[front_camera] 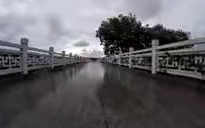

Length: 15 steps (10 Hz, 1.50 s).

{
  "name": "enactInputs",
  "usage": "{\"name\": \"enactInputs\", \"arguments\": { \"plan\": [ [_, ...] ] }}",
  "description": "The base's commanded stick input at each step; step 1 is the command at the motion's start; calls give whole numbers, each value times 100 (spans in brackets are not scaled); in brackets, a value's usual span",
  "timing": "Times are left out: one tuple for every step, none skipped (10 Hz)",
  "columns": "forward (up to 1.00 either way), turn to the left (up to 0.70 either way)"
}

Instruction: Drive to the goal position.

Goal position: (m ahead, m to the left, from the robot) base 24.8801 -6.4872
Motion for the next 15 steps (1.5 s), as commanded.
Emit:
{"name": "enactInputs", "arguments": {
  "plan": [
    [55,0],
    [55,0],
    [55,0],
    [55,0],
    [55,0],
    [55,0],
    [55,0],
    [55,0],
    [55,0],
    [55,0],
    [55,0],
    [55,0],
    [55,0],
    [55,0],
    [55,0]
  ]
}}
